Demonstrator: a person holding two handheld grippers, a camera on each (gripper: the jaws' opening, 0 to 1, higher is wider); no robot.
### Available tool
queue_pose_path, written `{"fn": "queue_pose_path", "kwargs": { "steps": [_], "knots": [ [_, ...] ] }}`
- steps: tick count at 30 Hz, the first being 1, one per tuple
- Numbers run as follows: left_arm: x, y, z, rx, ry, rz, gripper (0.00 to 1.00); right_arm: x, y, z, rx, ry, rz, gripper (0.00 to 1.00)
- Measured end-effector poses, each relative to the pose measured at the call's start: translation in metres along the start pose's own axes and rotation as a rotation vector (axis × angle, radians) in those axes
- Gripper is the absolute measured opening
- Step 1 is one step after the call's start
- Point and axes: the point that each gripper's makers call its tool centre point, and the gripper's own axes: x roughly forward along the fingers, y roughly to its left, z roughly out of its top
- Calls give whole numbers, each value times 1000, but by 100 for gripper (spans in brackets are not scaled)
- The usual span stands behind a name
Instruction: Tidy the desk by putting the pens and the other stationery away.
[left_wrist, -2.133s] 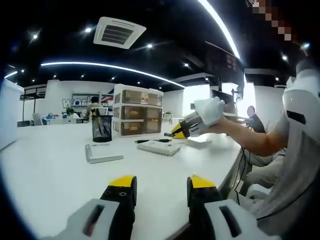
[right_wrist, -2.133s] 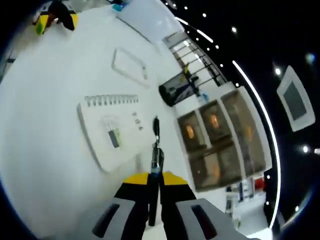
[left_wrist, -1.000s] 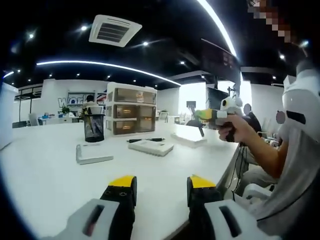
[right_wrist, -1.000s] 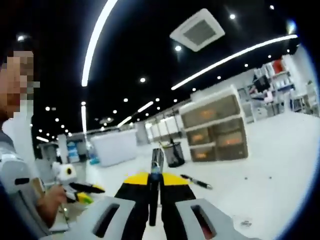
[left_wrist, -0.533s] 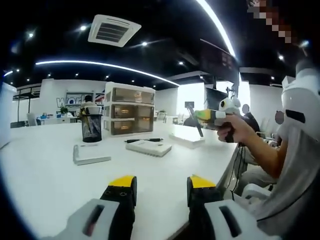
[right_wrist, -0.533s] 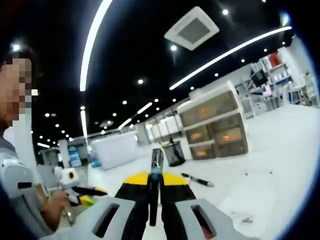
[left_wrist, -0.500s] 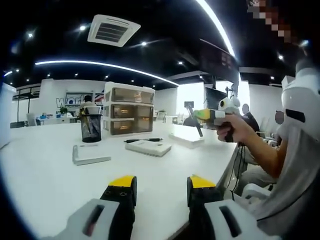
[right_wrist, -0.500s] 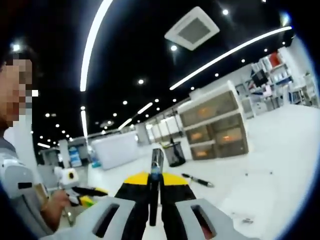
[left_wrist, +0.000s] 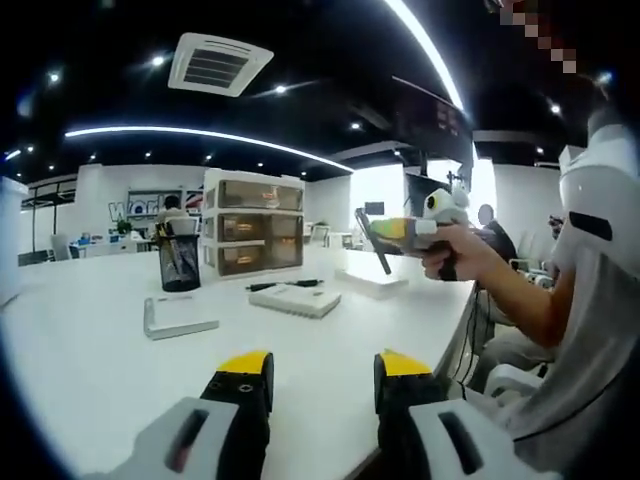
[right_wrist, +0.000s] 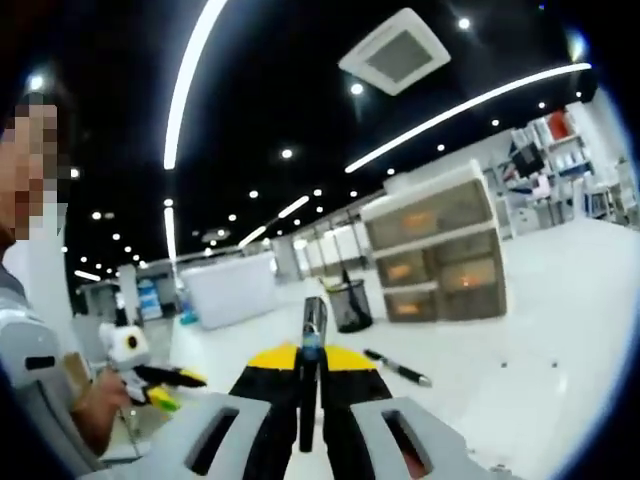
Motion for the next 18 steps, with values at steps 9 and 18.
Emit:
{"fn": "queue_pose_path", "kwargs": {
  "steps": [9,18],
  "knots": [
    [-4,8,0,-16,-17,15,41,45,-4,17,-45,16,36,5],
    [-6,15,-4,-32,-21,19,40,99,-1,33,-142,57,83,5]
  ]
}}
